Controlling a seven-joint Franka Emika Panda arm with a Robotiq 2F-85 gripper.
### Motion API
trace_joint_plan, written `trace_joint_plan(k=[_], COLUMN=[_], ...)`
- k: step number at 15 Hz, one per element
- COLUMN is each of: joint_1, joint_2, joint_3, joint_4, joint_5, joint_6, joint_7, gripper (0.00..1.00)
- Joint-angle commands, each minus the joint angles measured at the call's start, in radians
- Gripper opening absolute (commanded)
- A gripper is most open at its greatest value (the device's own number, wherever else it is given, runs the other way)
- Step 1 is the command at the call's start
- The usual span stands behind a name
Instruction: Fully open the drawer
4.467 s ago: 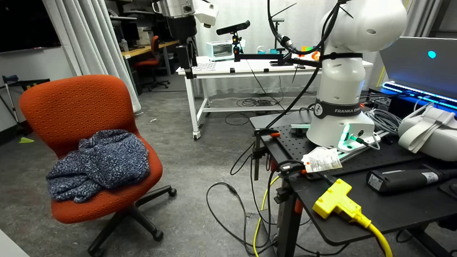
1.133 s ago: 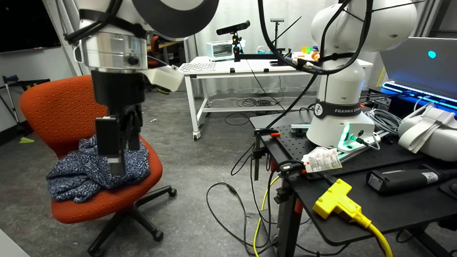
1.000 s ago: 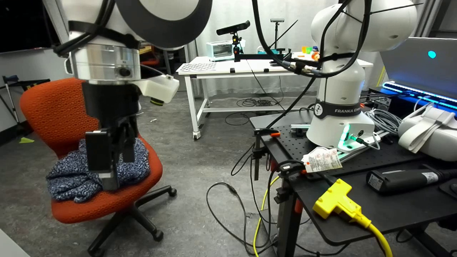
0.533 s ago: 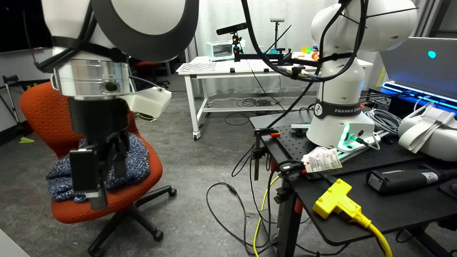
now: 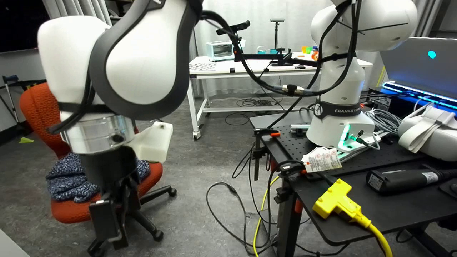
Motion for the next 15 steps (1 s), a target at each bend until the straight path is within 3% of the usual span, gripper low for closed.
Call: trace_joint_plan(k=[1, 10, 15], joint_1=[-0.030, -0.119, -0.066], joint_2=[0.143, 0.354, 0.402], joint_3=[0.055, 0.145, 0.105], joint_4=[0.155, 0.409, 0.487], joint_5=[0.057, 0.175, 0.146], joint_6=[-0.064, -0.220, -0.205], joint_7=[-0.084, -0.237, -0.182], gripper=[1.00, 1.00, 1.00])
